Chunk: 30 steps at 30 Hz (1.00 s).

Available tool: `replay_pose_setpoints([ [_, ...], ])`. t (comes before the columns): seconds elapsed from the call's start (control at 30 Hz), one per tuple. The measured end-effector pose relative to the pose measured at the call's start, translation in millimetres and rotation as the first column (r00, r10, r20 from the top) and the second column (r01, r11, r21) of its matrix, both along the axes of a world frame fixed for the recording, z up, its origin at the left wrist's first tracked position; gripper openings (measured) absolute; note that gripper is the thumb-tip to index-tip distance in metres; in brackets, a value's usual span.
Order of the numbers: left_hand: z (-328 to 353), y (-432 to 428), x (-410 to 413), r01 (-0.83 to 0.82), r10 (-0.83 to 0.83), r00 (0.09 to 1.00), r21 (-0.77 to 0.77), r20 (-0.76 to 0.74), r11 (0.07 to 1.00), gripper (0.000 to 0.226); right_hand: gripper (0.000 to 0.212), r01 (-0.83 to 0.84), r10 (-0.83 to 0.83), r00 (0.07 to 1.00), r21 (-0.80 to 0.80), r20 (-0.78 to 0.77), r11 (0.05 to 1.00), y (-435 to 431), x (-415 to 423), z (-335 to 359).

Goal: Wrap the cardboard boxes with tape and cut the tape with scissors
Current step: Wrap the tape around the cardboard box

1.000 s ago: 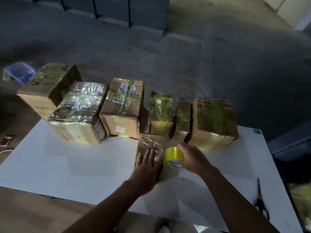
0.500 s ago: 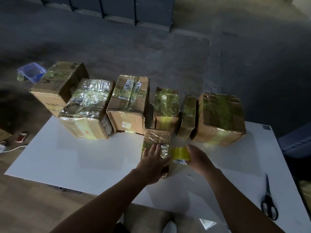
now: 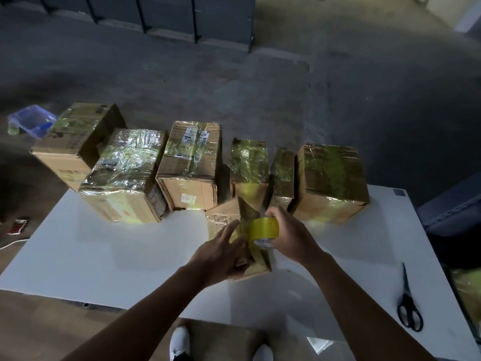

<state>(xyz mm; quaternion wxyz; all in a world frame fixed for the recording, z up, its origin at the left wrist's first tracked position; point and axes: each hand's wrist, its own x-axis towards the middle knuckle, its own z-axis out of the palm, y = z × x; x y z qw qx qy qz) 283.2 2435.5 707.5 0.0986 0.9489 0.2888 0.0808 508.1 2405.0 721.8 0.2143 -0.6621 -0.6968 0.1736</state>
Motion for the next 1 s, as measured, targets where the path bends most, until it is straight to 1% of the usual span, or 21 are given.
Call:
replay_pose_setpoints([
  [0.07, -7, -4, -9, -0.028, 0.03, 0.999, -0.056, 0.036, 0.998, 0.074, 0.045, -0.09, 0.088, 0.995, 0.039, 0.043, 0.995, 5, -7, 9],
  [0.13, -15, -5, -20, -0.068, 0.072, 0.997, -0.12, 0.026, 0.99, 0.075, 0.045, -0.142, 0.141, 0.99, 0.032, 0.018, 0.989, 8, -16, 10],
  [0.2, -15, -2, -31, -0.069, 0.07, 0.997, -0.091, 0.009, 0.993, 0.072, 0.05, -0.15, 0.15, 0.987, -0.001, -0.052, 0.989, 9, -24, 8],
  [0.27, -14, 2, -43, -0.056, 0.055, 0.998, -0.009, -0.03, 0.998, 0.068, 0.053, -0.114, 0.112, 0.988, -0.017, -0.108, 0.993, 8, -30, 4],
  [0.37, -18, 6, -57, -0.066, 0.068, 0.996, 0.041, -0.062, 0.997, 0.07, 0.053, -0.057, 0.052, 0.99, -0.04, -0.135, 0.998, 8, -39, -1],
  [0.43, -24, 6, -66, -0.097, 0.099, 0.992, 0.033, -0.072, 0.995, 0.071, 0.053, -0.067, 0.06, 0.994, -0.069, -0.096, 0.995, 11, -48, -1],
  [0.57, -30, 9, -83, -0.162, 0.162, 0.982, 0.014, -0.093, 0.987, 0.068, 0.052, -0.143, 0.145, 0.989, -0.102, 0.011, 0.985, 20, -67, 4],
  [0.73, -30, 9, -92, -0.203, 0.197, 0.972, -0.04, -0.13, 0.978, 0.068, 0.049, -0.164, 0.171, 0.969, -0.053, 0.176, 0.985, 26, -68, 15],
  [0.8, -30, 9, -90, -0.203, 0.193, 0.968, -0.047, -0.158, 0.978, 0.072, 0.047, -0.167, 0.175, 0.956, -0.055, 0.234, 0.985, 29, -61, 21],
  [0.9, -29, 15, -82, -0.18, 0.17, 0.956, -0.022, -0.24, 0.983, 0.084, 0.047, -0.16, 0.17, 0.951, -0.06, 0.258, 0.985, 34, -62, 24],
  [0.93, -28, 16, -78, -0.18, 0.172, 0.954, -0.009, -0.244, 0.984, 0.089, 0.047, -0.156, 0.164, 0.957, -0.053, 0.239, 0.986, 34, -64, 23],
  [1.0, -26, 14, -65, -0.179, 0.172, 0.959, -0.009, -0.227, 0.984, 0.105, 0.049, -0.137, 0.148, 0.978, -0.08, 0.148, 0.987, 30, -67, 17],
])
